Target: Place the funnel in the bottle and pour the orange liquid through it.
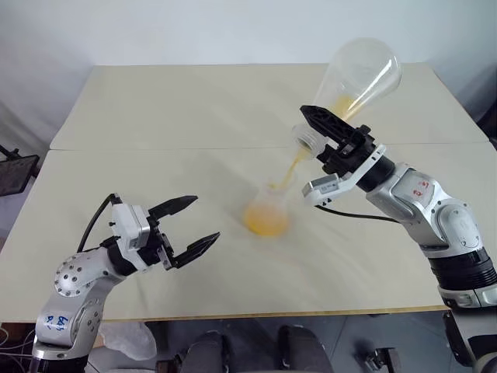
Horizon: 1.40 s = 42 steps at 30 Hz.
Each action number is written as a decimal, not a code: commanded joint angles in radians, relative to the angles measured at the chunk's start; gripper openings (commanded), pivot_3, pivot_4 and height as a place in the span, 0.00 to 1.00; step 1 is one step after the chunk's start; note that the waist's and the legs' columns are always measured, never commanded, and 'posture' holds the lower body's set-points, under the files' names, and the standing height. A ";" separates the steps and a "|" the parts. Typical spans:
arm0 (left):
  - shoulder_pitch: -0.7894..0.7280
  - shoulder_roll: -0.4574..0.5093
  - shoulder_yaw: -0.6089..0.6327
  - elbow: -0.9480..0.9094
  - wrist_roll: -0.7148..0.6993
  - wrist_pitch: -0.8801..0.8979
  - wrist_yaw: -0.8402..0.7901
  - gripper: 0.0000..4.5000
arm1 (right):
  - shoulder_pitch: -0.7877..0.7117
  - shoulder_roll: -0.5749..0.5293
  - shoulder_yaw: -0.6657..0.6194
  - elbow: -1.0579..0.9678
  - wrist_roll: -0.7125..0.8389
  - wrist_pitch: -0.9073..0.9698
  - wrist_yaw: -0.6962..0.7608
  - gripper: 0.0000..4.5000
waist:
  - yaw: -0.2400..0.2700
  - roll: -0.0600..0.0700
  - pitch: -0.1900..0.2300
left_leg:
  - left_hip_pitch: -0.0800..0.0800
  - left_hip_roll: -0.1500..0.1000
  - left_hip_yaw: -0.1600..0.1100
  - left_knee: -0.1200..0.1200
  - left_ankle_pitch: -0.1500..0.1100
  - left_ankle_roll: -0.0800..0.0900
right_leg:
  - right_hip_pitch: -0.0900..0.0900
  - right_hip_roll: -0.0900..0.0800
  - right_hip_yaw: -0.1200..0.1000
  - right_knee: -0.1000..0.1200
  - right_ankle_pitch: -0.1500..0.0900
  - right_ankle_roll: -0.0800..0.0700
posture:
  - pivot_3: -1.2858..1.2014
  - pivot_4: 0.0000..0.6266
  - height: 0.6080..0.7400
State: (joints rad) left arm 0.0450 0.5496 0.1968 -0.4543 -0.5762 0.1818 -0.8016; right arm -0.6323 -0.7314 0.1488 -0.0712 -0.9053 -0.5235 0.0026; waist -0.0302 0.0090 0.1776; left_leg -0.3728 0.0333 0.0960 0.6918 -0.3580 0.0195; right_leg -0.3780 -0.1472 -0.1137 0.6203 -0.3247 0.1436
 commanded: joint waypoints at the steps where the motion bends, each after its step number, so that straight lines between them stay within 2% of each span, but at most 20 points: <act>1: -0.008 -0.015 -0.006 -0.021 -0.001 -0.018 0.009 1.00 | -0.029 0.003 -0.010 -0.019 0.002 -0.007 -0.029 0.55 | 0.001 0.000 0.000 | 0.000 0.000 0.000 0.000 0.000 0.000 | 0.000 0.000 0.000 0.000 0.000 0.000 | 0.52 0.24 1.00; 12: -0.057 -0.080 -0.085 -0.004 0.035 -0.026 0.033 1.00 | -0.032 0.002 -0.010 -0.030 0.007 -0.011 -0.020 0.55 | 0.001 0.000 0.000 | 0.000 0.000 0.000 0.000 0.000 0.000 | 0.000 0.000 0.000 0.000 0.000 0.000 | 0.52 0.24 1.00; 42: -0.091 -0.127 -0.129 0.024 0.066 -0.048 0.044 1.00 | -0.059 0.032 0.020 -0.038 -0.028 -0.006 -0.021 0.55 | 0.001 0.000 0.000 | 0.000 0.000 0.000 0.000 0.000 0.000 | 0.000 0.000 0.000 0.000 0.000 0.000 | 0.52 0.24 1.00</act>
State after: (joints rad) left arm -0.0405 0.4241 0.0603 -0.4148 -0.5063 0.1537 -0.7579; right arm -0.6704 -0.7030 0.1868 -0.0770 -0.9375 -0.5384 -0.0043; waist -0.0290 0.0089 0.1776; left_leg -0.3727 0.0331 0.0957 0.6917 -0.3580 0.0195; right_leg -0.3776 -0.1477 -0.1139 0.6203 -0.3246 0.1436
